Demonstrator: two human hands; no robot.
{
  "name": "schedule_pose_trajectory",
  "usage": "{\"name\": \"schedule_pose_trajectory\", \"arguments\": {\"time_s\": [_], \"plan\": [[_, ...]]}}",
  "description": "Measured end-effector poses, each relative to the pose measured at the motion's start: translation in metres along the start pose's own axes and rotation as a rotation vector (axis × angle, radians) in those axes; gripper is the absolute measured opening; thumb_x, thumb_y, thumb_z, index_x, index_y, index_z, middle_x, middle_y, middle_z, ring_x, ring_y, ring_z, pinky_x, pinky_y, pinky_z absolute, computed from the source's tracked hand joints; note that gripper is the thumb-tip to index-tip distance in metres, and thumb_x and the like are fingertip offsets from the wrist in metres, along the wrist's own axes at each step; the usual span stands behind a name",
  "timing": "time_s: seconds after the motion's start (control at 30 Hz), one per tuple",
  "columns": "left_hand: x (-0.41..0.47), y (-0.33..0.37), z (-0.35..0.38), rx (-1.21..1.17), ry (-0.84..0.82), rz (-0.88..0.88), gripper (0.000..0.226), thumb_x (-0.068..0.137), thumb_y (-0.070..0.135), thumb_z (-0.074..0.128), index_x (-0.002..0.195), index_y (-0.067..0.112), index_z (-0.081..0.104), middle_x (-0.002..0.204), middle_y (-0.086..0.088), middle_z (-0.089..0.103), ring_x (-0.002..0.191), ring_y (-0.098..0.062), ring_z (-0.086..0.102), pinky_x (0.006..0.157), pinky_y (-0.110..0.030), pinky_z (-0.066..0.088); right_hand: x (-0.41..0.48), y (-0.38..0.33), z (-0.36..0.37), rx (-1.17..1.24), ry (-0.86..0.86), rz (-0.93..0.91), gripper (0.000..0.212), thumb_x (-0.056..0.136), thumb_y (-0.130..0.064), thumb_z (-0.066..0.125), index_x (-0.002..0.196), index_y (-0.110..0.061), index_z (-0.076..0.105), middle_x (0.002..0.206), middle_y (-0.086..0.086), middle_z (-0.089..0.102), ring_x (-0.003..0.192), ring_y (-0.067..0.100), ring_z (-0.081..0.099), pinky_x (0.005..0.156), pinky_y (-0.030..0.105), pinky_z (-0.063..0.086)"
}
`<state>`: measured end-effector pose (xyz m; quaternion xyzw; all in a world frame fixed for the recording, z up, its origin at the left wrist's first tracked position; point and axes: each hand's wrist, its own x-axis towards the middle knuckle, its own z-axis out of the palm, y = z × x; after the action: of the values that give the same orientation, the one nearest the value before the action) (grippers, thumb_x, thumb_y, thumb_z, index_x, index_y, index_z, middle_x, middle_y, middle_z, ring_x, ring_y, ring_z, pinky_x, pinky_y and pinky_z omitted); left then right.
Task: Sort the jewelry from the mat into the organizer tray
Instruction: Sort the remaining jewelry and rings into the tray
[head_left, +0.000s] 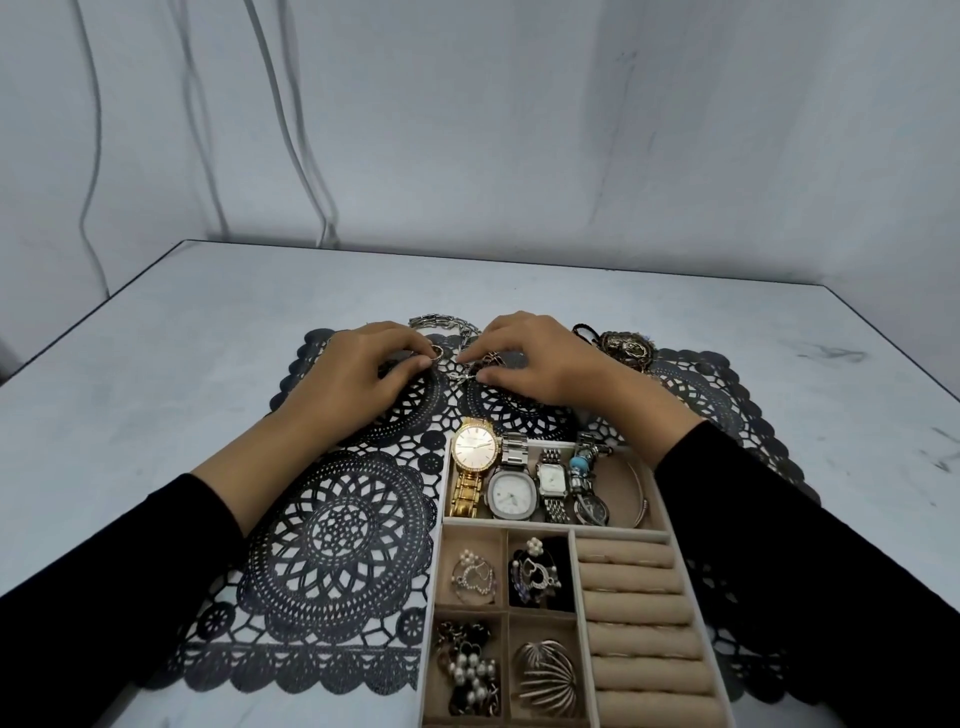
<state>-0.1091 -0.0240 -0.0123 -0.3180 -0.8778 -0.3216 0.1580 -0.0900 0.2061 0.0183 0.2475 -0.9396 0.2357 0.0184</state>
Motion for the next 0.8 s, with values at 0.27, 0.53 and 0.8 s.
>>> {"name": "schedule_pose_trajectory", "arguments": {"time_s": [0.27, 0.53, 0.8], "plan": [[-0.001, 0.002, -0.001, -0.036, 0.014, -0.047, 0.014, 0.087, 0.022, 0.072, 0.1, 0.022, 0.075, 0.101, 0.012, 0.072, 0.099, -0.001, 0.063, 0.09, -0.012, 0.045, -0.001, -0.002, -0.001, 0.017, 0.034, 0.031, 0.01, 0.089, -0.014, 0.064, 0.098, -0.014, 0.069, 0.104, 0.001, 0.064, 0.101, 0.014, 0.054, 0.089, 0.026, 0.039], [-0.002, 0.007, -0.003, -0.073, 0.036, -0.053, 0.011, 0.087, 0.022, 0.073, 0.097, 0.022, 0.074, 0.095, 0.014, 0.07, 0.096, 0.002, 0.06, 0.083, -0.003, 0.041, -0.007, -0.004, -0.021, 0.381, 0.23, 0.095, 0.007, 0.09, -0.009, 0.06, 0.091, -0.016, 0.059, 0.091, 0.003, 0.067, 0.084, 0.017, 0.06, 0.081, 0.032, 0.048], [-0.003, 0.009, -0.005, -0.088, 0.027, -0.086, 0.012, 0.085, 0.026, 0.075, 0.096, 0.026, 0.074, 0.094, 0.021, 0.068, 0.094, 0.008, 0.061, 0.083, -0.004, 0.042, -0.019, -0.008, -0.036, 0.629, 0.262, 0.088, 0.004, 0.093, -0.007, 0.058, 0.096, -0.009, 0.058, 0.091, 0.007, 0.072, 0.085, 0.012, 0.065, 0.079, 0.026, 0.053]]}}
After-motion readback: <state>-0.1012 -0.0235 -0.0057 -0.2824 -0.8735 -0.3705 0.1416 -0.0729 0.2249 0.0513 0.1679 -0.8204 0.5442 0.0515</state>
